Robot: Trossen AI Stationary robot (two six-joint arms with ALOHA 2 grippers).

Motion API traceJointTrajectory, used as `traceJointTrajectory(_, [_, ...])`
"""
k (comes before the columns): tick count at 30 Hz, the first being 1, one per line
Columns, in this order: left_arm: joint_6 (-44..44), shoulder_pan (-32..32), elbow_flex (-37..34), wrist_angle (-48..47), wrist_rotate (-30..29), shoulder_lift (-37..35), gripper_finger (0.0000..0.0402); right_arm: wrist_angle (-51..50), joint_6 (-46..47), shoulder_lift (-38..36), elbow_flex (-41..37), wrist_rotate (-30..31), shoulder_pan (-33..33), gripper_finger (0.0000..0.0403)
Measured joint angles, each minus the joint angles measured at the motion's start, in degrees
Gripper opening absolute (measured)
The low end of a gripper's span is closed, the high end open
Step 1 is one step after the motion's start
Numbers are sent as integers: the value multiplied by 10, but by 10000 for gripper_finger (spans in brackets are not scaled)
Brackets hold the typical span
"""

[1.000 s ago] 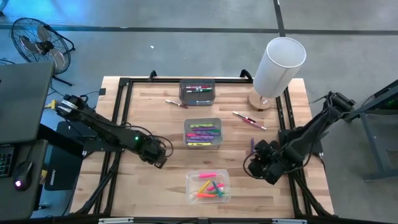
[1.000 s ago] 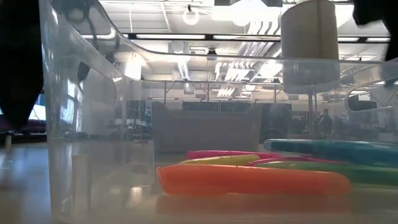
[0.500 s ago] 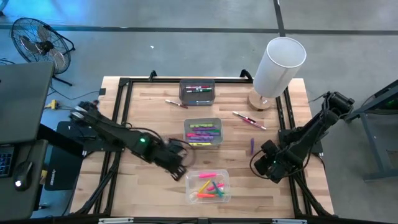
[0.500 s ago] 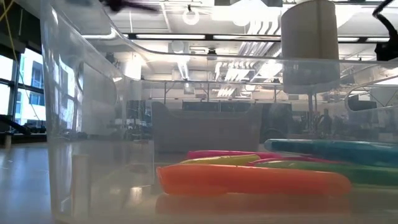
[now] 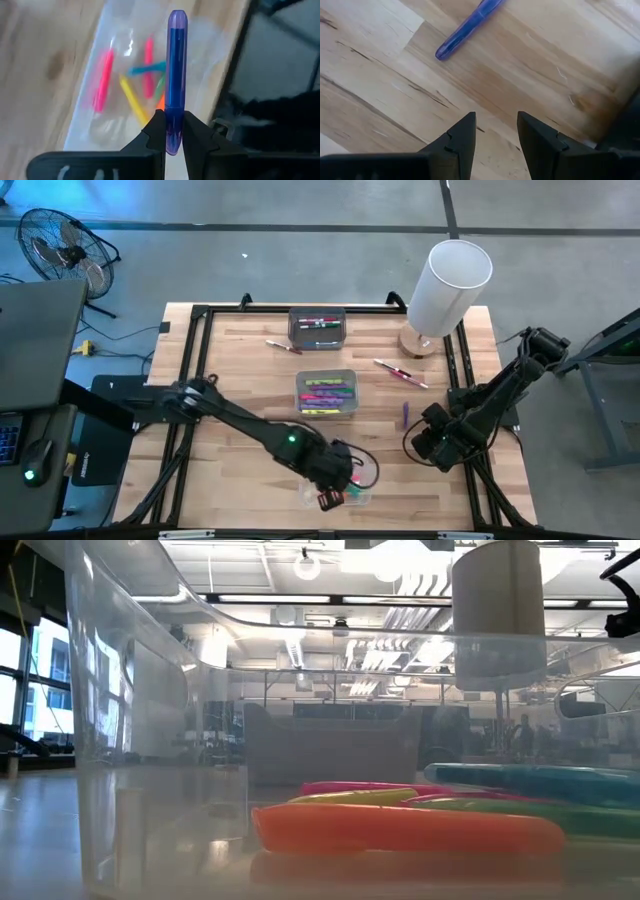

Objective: Pick & Place Markers
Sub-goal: Put the violet pen into the transparent bin, then put the pink marker pen into the black bin

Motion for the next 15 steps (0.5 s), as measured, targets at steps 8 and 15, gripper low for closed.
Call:
traceJointTrajectory(8, [-6,3,-2,12,96,51,140,-23,-5,-35,1,9,-9,133])
traceJointTrajectory(15, [-6,3,-1,24,95,54,189,-63,-53,-106,1,62,-67,133])
